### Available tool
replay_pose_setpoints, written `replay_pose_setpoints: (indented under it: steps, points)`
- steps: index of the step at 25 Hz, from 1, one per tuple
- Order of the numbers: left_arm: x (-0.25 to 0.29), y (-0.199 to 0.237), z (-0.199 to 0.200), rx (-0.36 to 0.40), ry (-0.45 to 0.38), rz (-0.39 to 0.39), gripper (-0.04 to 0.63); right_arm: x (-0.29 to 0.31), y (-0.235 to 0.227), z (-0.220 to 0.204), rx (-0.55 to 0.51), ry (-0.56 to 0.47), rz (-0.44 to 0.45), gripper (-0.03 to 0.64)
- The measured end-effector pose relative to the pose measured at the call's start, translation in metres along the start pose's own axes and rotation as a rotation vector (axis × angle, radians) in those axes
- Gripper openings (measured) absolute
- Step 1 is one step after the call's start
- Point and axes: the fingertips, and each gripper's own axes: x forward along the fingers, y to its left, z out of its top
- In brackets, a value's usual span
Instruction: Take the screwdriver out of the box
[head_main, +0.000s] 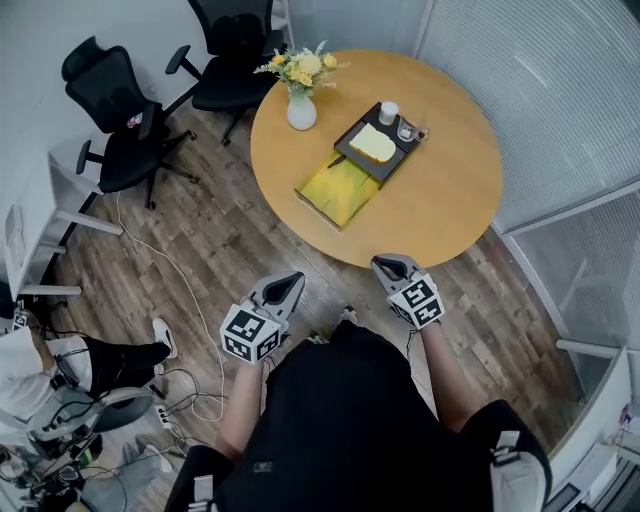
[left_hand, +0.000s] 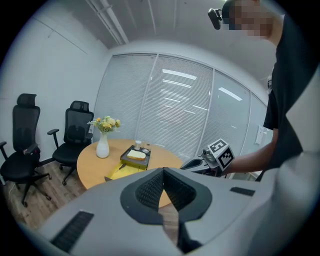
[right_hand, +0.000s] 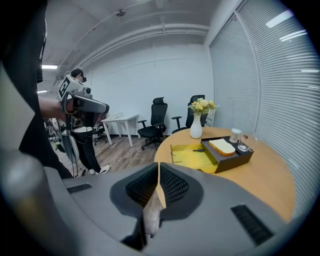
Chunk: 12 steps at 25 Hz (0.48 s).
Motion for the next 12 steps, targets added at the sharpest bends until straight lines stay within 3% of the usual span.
replay_pose_setpoints:
  steps: [6, 12]
  points:
    - [0.014, 0.011, 0.004, -0.028, -0.022, 0.054, 0.006, 0.014, -0.020, 0.005, -0.048, 0.018, 0.052, 0.008]
    - [0.031, 0.023, 0.007, -0.038, -0.017, 0.052, 0.006, 0.024, -0.038, 0.005, -0.061, 0.036, 0.052, 0.009]
